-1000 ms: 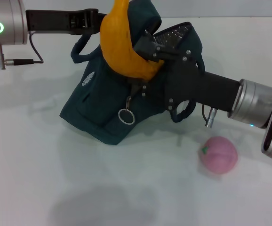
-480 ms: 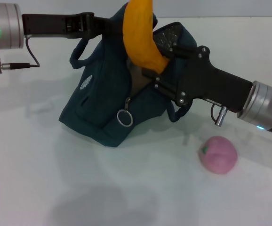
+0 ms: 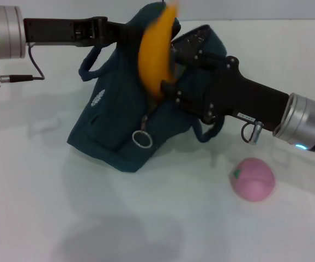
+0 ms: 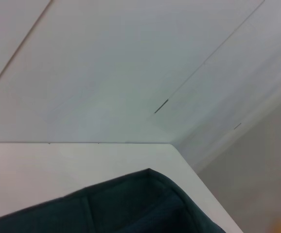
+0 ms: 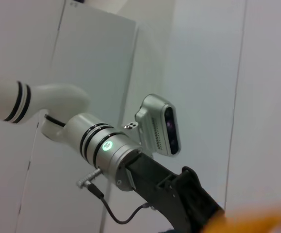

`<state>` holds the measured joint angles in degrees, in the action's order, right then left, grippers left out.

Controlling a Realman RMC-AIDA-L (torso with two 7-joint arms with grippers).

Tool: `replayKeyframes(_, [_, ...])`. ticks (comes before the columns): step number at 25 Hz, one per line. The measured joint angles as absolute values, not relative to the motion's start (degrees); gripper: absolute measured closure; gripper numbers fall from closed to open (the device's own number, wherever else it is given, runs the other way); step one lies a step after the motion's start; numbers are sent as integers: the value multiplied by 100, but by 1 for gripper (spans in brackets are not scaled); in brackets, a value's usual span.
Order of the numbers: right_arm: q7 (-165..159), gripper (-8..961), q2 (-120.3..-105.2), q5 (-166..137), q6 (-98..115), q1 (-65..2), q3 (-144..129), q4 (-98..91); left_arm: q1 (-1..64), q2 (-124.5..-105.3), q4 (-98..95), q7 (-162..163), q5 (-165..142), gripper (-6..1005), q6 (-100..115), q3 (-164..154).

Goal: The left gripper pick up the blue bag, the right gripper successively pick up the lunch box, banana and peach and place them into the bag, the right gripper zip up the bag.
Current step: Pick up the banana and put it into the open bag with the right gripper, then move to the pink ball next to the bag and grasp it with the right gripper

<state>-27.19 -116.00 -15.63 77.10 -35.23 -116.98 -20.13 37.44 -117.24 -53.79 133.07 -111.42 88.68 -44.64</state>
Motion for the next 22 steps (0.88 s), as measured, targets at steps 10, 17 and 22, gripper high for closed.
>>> replayKeyframes(10, [-2791, 330, -11611, -1524, 7739, -3378, -11633, -2064, 3744, -11725, -5379, 13293, -11137, 945, 8868, -4465])
replayKeyframes(17, [-2684, 139, -11543, -1531, 9108, -2811, -11119, -1984, 3714, -11724, -5379, 13258, -11131, 944, 8855, -4463])
replayKeyframes(22, [-2615, 149, -11230, -1691, 10045, -2307, -10990, -1857, 3536, -11703, -5379, 13252, -11123, 944, 8846, -4448])
